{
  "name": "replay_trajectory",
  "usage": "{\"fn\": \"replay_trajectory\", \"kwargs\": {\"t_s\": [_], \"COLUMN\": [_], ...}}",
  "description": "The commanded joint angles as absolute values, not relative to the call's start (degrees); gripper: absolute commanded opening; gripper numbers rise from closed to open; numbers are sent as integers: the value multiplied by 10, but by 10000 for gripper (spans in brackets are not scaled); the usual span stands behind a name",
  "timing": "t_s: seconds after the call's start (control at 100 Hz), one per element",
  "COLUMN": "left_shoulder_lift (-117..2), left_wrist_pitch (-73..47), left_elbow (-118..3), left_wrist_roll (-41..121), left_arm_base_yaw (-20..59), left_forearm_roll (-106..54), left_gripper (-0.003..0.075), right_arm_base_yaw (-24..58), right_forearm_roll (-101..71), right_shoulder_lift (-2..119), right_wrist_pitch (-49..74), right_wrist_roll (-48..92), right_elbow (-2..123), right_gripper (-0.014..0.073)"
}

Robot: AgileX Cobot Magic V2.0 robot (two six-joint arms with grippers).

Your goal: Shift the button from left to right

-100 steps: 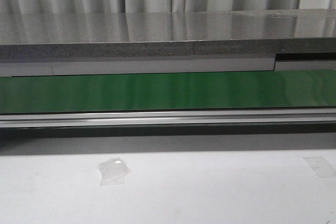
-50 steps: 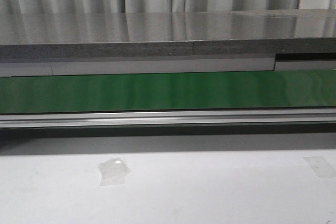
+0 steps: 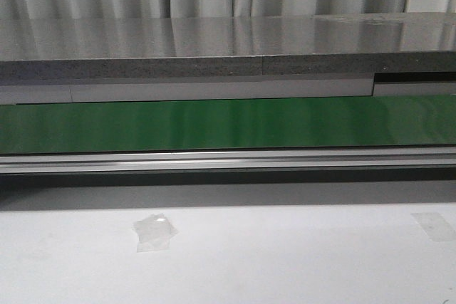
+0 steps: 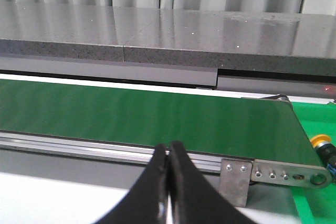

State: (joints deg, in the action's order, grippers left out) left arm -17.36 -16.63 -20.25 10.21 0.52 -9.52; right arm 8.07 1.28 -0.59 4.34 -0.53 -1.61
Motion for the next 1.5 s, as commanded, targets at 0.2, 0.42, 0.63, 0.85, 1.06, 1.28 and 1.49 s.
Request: {"fn": "replay_trajectory", "kwargs": {"t_s": [0.2,0.42,0.63,0.85,1.06,1.28,1.49], "left_shoulder_lift": [-115,-54,-7,22,22,22,22], "left_wrist_pitch": [-46,-34,-32,-6,22,22,22], "left_elbow": [-144,-63,-16,13,26,26,26], "left_wrist_roll": [53,45,41,39,25,25,25], "left_arm_base_yaw": [10,10,22,39,38,38,38], "left_forearm_roll": [-41,-36,-25,-23,-23,-28,-28], "left_gripper": [-20,-20,-20,-20,-20,-20,-20], "right_arm_base_yaw": [81,81,81,81,81,81,81], "right_forearm_roll": [11,11,11,11,11,11,11], "right_shoulder_lift": [-17,-17,-17,-17,-17,-17,-17], "right_wrist_pitch": [-7,-7,-7,-7,-7,-7,-7], "right_wrist_roll": [-4,-4,-4,-4,-4,-4,-4], "right_elbow": [-7,-7,-7,-7,-7,-7,-7], "right_gripper": [-68,-68,-68,-68,-68,-68,-68]}}
